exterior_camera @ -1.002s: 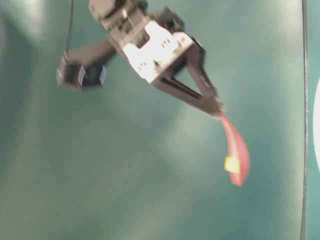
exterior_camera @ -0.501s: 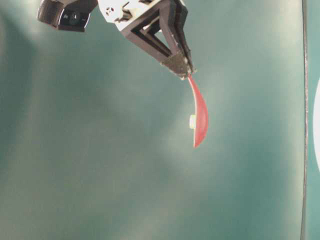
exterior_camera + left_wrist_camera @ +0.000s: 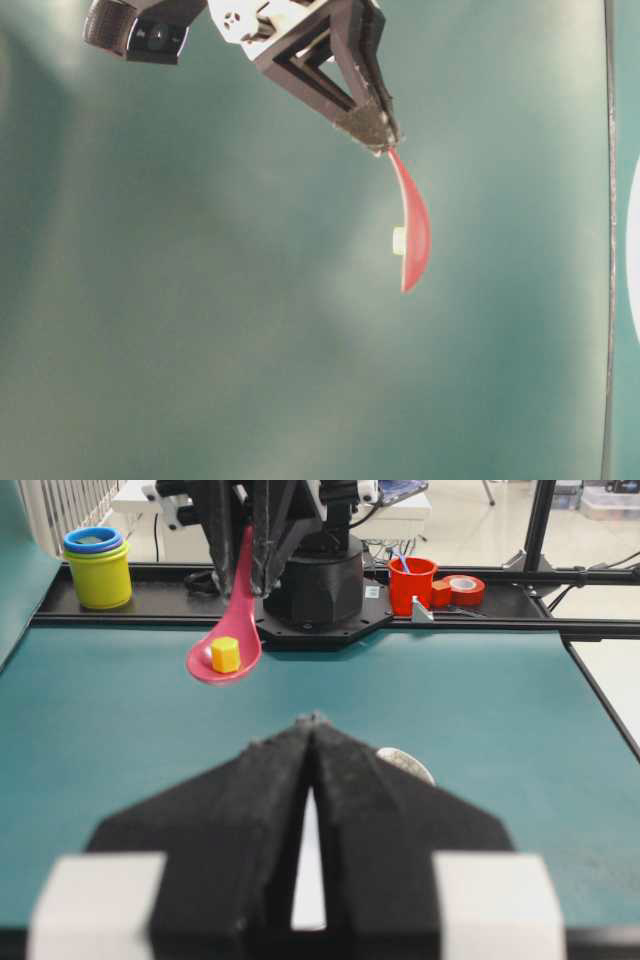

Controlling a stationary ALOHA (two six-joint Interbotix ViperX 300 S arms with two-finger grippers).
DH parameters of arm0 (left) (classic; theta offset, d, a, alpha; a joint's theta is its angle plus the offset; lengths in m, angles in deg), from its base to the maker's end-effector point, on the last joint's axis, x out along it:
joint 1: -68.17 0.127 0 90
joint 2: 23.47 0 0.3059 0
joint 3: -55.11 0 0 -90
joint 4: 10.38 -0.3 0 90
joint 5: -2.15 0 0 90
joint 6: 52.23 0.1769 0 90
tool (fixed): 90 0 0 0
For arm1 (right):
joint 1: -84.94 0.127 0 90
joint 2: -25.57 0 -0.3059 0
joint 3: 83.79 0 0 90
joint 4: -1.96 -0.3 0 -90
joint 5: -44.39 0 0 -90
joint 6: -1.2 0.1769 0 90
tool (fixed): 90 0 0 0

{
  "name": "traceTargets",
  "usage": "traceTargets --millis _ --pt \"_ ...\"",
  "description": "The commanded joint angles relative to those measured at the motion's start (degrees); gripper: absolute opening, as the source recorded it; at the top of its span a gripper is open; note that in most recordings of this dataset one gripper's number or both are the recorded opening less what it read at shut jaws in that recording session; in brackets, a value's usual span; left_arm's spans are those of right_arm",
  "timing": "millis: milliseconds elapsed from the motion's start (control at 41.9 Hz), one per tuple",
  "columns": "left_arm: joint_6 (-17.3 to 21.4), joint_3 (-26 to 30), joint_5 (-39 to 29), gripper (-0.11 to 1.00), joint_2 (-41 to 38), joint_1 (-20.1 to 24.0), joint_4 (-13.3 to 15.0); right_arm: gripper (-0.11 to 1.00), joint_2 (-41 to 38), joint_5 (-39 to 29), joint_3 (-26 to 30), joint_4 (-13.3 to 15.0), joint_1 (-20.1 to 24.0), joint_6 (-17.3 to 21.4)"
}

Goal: Scoop the yellow hexagonal prism block from the bowl with a spoon using the right arm.
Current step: 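Raise the spoon with the yellow block out of the bowl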

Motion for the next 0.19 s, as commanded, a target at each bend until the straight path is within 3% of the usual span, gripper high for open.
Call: traceTargets --millis 0,167 --pt "-0.1 1.0 0.5 0.0 -0.4 0.0 -0.1 0.23 0.4 0.5 0.7 0.1 0.1 0.0" --pt "-0.1 1.0 0.5 0.0 -0.4 0.1 -0.1 0.23 0.4 0.2 0.7 0.0 0.1 0.0"
